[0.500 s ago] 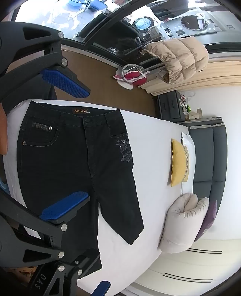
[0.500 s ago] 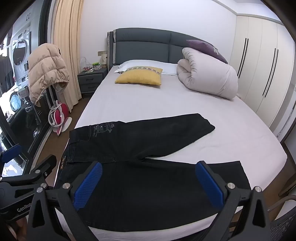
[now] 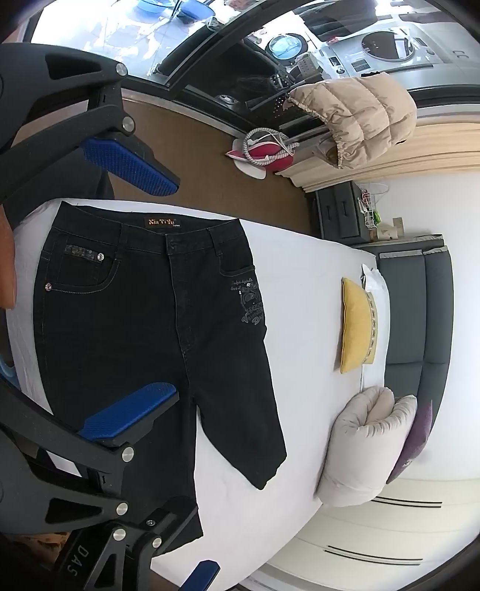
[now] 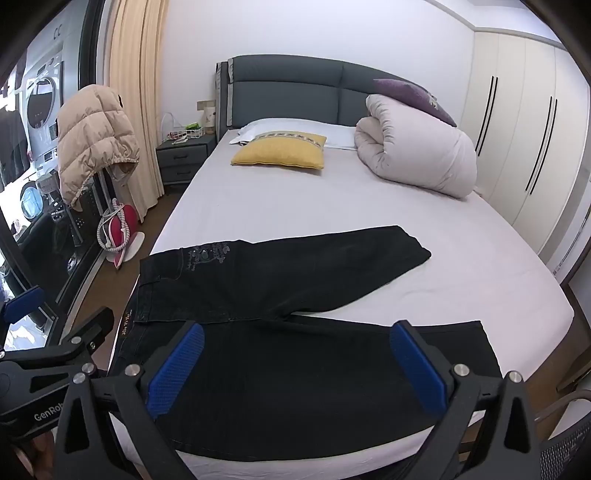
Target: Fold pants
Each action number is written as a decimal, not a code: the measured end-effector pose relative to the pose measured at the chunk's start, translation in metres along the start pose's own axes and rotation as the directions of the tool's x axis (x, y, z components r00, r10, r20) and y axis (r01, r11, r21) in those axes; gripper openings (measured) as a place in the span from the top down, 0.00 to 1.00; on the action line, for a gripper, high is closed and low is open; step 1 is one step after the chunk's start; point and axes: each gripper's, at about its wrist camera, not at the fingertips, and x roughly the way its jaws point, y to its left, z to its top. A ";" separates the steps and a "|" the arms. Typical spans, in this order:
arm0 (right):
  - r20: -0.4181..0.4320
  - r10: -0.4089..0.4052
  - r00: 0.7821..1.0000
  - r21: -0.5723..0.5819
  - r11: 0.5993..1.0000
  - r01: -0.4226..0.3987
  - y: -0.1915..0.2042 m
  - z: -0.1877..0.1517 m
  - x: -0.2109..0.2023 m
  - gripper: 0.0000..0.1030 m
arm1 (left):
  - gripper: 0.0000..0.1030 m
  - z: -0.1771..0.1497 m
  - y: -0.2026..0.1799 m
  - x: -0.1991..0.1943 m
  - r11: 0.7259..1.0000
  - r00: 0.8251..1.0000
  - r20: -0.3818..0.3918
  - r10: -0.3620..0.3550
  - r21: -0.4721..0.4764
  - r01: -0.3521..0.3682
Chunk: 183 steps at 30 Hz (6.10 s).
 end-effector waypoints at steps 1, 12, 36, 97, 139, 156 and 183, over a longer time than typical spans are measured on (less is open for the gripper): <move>-0.001 -0.001 1.000 0.000 1.000 0.001 0.000 0.000 0.000 0.00 | 0.00 0.000 0.000 0.000 1.000 1.000 0.000 0.001 0.000 -0.001; -0.003 -0.001 1.000 0.000 1.000 0.001 0.001 -0.001 0.001 0.00 | 0.00 0.000 0.000 0.000 1.000 1.000 -0.001 0.000 -0.001 0.000; -0.006 0.002 1.000 0.001 1.000 -0.002 0.000 -0.002 0.003 0.00 | 0.00 0.000 0.000 0.000 1.000 1.000 -0.004 -0.001 -0.001 0.001; 0.008 0.778 0.628 0.693 0.448 -0.564 -0.078 -0.030 0.181 0.00 | 0.00 -0.012 0.057 0.207 0.969 0.959 -0.139 -0.245 -0.049 0.241; -0.398 0.466 0.790 -0.433 0.665 -0.609 0.012 0.103 0.349 0.32 | 0.92 0.128 0.043 0.505 0.794 0.822 -0.454 -0.344 0.328 0.513; -0.566 0.290 0.772 -0.632 0.448 -0.632 0.063 0.119 0.404 0.52 | 0.92 0.082 0.058 0.358 0.760 0.925 -0.169 -0.342 0.530 0.377; -0.493 0.529 0.691 -0.328 0.622 -0.711 0.056 0.062 0.330 0.95 | 0.92 0.040 0.060 0.309 0.795 0.870 -0.240 -0.431 0.354 0.492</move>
